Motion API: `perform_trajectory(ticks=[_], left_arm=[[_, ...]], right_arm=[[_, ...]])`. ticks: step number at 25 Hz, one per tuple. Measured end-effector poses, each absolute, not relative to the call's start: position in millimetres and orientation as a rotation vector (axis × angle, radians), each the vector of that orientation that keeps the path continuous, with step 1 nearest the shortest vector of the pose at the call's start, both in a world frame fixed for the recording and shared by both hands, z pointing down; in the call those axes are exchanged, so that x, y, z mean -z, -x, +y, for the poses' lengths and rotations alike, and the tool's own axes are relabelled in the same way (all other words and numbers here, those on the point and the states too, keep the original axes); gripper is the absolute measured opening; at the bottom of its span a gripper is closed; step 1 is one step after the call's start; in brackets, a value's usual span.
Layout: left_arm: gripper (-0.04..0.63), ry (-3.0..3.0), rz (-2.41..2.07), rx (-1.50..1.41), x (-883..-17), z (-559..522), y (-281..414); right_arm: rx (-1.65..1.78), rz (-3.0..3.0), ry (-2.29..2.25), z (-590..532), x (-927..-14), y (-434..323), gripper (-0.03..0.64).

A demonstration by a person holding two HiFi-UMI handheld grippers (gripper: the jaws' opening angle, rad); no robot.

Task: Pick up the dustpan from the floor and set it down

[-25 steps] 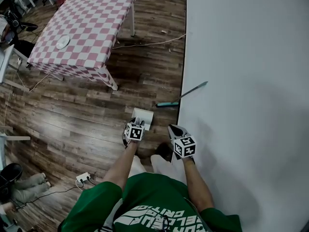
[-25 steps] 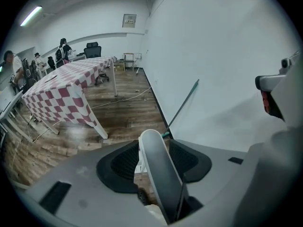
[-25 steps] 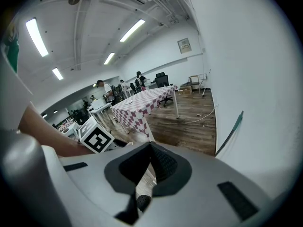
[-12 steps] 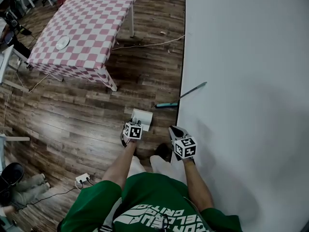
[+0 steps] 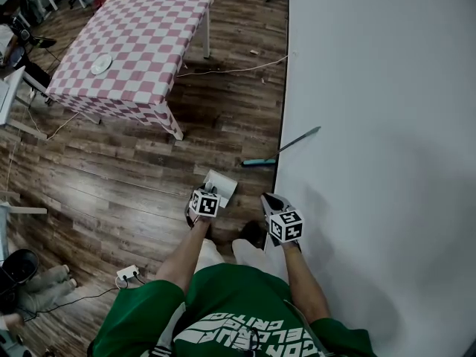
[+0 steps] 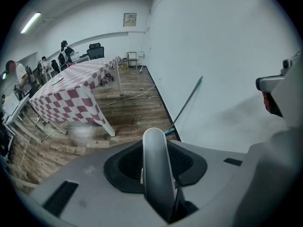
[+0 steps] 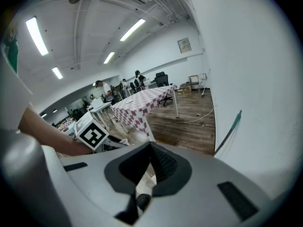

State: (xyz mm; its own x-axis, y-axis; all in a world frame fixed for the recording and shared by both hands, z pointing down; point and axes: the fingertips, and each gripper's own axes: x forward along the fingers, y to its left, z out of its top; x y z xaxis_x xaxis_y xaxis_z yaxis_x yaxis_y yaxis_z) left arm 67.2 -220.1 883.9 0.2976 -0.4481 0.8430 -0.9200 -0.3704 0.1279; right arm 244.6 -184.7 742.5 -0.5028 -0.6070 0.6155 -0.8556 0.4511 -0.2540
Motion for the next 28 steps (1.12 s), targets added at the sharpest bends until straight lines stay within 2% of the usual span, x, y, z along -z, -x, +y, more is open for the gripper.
perform_trajectory(ticks=[14, 28], left_arm=[[0.12, -2.077, -1.21, -0.867, -808.8, -210.3, -36.0], [0.12, -2.251, -1.304, -0.668, -684.7, -221.7, -3.2]], right_arm=[[-0.755, -2.307, -1.266, -192.1, -723.0, -233.0, 0.008], [-0.701, -2.361, -1.325, -229.5, -676.9, -223.6, 0.008]])
